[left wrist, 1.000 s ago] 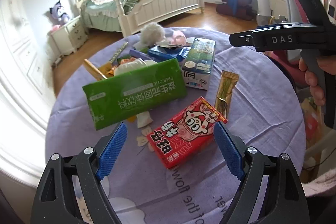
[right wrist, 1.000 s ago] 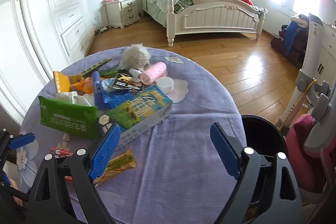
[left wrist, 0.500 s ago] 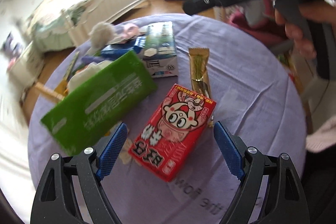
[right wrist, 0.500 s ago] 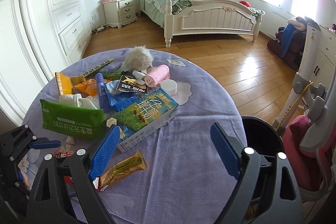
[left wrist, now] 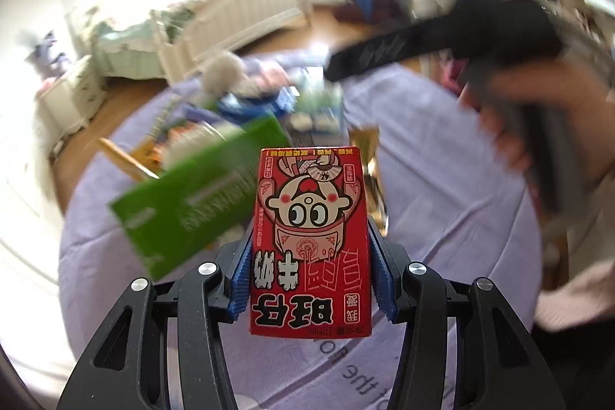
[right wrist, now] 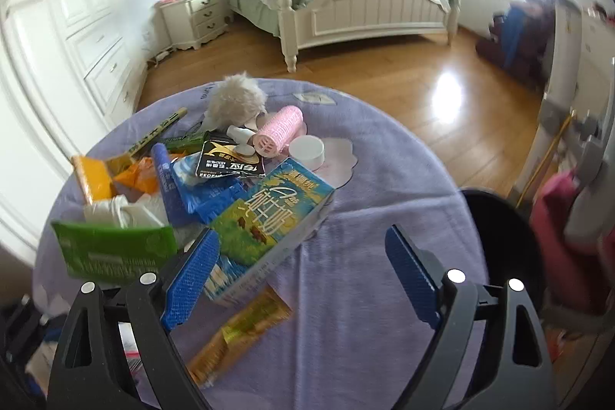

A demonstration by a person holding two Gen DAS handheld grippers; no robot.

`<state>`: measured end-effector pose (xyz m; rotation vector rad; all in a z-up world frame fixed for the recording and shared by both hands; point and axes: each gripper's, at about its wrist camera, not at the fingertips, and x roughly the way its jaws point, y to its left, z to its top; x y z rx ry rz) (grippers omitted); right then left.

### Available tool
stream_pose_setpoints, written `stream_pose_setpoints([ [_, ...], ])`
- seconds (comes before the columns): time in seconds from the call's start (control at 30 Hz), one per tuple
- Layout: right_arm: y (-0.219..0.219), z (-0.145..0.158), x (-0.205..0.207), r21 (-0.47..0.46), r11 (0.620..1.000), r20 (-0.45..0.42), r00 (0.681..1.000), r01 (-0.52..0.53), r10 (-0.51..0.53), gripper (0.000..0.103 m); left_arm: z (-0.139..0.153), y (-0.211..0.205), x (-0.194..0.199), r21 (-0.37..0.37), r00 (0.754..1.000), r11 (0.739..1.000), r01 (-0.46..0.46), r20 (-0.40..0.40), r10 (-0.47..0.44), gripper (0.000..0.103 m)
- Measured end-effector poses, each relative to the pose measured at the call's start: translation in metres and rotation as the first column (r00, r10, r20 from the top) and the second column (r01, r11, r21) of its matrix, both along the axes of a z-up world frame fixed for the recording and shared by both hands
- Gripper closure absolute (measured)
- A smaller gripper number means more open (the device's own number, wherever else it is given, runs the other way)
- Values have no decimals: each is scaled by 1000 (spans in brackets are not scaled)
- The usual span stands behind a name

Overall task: Collect trash
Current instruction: 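Grasp the red snack box with the left gripper while the right grasps the milk carton, then carry the red box and milk carton over the bin and release both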

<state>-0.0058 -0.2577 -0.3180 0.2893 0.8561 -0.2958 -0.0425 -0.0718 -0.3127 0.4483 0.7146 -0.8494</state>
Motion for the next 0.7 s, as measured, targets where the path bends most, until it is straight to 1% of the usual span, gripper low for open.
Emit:
stream_pose_setpoints([
  [0.03, 0, -6, 7, 42, 999, -13, 1000, 28, -27, 14, 4, 2, -1, -12, 1000, 1000, -13, 8, 13, 52],
  [0.07, 0, -10, 11, 59, 997, -23, 999, 44, -43, 11, 9, 4, -2, -25, 1000, 999, -25, 15, 25, 52],
  [0.1, 2, -16, 16, 84, 994, -39, 997, 70, -67, 11, 15, 7, -3, -39, 999, 999, -35, 19, 35, 52],
  [0.17, 7, -23, 23, 111, 990, -56, 995, 90, -85, 10, 21, 10, -3, -52, 999, 998, -47, 26, 48, 52],
  [0.2, 11, -27, 27, 108, 990, -66, 995, 88, -81, 9, 22, 12, -4, -55, 998, 997, -50, 29, 52, 52],
  [0.23, 19, -34, 33, 70, 995, -96, 993, 73, -66, 6, 24, 12, -4, -57, 998, 997, -54, 32, 55, 52],
  [0.27, 24, -36, 34, 51, 998, -99, 994, 49, -44, 6, 25, 13, -3, -59, 998, 997, -57, 34, 59, 52],
  [0.3, 26, -36, 33, 36, 999, -98, 995, 34, -30, 6, 26, 16, -5, -59, 997, 996, -60, 36, 62, 52],
  [0.37, 28, -29, 25, -46, 999, -99, 995, 29, -33, 6, 29, 20, -5, -56, 997, 996, -66, 40, 68, 52],
  [0.4, 24, -27, 20, -66, 997, -98, 994, 31, -37, 7, 32, 23, -9, -60, 997, 996, -70, 41, 73, 52],
  [0.47, 14, -26, 12, -62, 997, -108, 993, 39, -46, 14, 34, 24, -6, -76, 997, 994, -73, 32, 75, 52],
  [0.53, 4, -34, 8, -43, 998, -154, 987, 38, -45, 15, 34, 21, -2, -86, 997, 994, -69, 28, 72, 52],
  [0.63, -1, -50, 12, -6, 999, -190, 981, 35, -36, 17, 33, 13, 0, -87, 998, 994, -61, 23, 63, 52],
  [0.67, 1, -48, 12, -28, 999, -157, 987, 21, -25, 26, 33, 11, 1, -89, 998, 994, -60, 19, 62, 52],
  [0.7, 2, -46, 13, -40, 999, -143, 990, 8, -13, 40, 33, 9, 2, -92, 998, 994, -60, 16, 62, 52],
])
